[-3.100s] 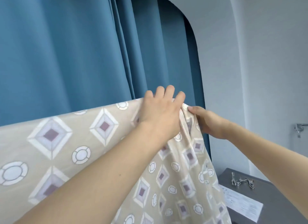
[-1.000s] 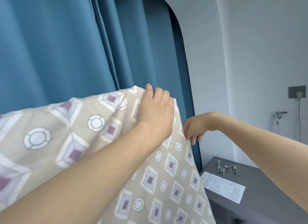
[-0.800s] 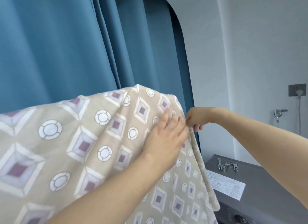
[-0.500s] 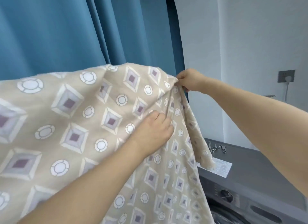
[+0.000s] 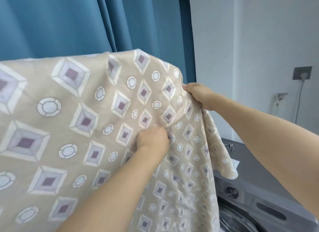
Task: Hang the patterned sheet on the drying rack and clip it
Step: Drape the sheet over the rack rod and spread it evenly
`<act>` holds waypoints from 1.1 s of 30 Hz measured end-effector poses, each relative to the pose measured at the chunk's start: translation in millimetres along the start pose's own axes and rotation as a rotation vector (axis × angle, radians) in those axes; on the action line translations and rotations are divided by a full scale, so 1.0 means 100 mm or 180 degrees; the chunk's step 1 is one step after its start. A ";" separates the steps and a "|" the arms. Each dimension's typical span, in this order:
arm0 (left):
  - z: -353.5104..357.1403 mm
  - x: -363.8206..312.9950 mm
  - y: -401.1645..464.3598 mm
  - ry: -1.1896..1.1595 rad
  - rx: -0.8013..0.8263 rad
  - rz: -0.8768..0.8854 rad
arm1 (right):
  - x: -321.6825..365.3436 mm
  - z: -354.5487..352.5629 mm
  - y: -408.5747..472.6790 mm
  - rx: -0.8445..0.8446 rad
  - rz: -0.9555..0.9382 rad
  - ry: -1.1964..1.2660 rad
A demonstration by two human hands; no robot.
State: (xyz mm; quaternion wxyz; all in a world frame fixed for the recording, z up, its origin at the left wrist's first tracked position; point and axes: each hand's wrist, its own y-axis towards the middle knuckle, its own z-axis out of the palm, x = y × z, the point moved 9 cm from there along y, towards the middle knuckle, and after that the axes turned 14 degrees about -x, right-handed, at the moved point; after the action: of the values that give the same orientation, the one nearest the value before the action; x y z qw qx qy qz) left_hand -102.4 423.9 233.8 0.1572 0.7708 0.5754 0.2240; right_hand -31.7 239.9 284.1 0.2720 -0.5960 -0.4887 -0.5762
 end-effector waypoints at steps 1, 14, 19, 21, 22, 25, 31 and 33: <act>0.08 0.00 -0.05 -0.0167 0.0207 -0.0128 | -0.10 0.01 -0.02 -0.0033 0.0101 0.0177; 0.59 -0.20 -0.38 -0.1028 -0.0098 -0.0462 | -1.49 0.12 -0.79 0.0452 0.0585 -0.1416; 0.69 -0.06 -0.49 -0.1886 0.0230 -0.1072 | -2.13 -0.07 -1.30 0.0707 0.1290 -0.2682; 0.60 0.13 -0.53 -0.2476 0.0009 -0.1669 | -2.17 -0.24 -1.45 0.0199 0.1586 -0.2619; 0.52 0.23 -0.59 -0.2732 -0.0200 -0.1951 | -2.16 -0.32 -1.52 -0.0103 0.1747 -0.2457; 0.29 0.50 -0.73 -0.3444 -0.1217 -0.2215 | -2.17 -0.59 -1.71 -0.1381 0.2348 -0.0636; 0.20 0.38 -1.02 -0.3482 -0.0944 -0.1107 | -2.24 -0.71 -2.00 -0.2237 0.3023 0.1346; 0.53 0.18 -1.03 -0.3120 0.0332 -0.1058 | -2.28 -0.63 -1.99 -0.1802 0.2958 0.1093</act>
State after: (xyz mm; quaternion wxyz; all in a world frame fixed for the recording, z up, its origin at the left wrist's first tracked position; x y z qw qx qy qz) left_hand -154.1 472.0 140.0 0.4029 0.6902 0.5593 -0.2202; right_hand -204.1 197.1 31.4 0.4021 -0.6958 0.0495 -0.5931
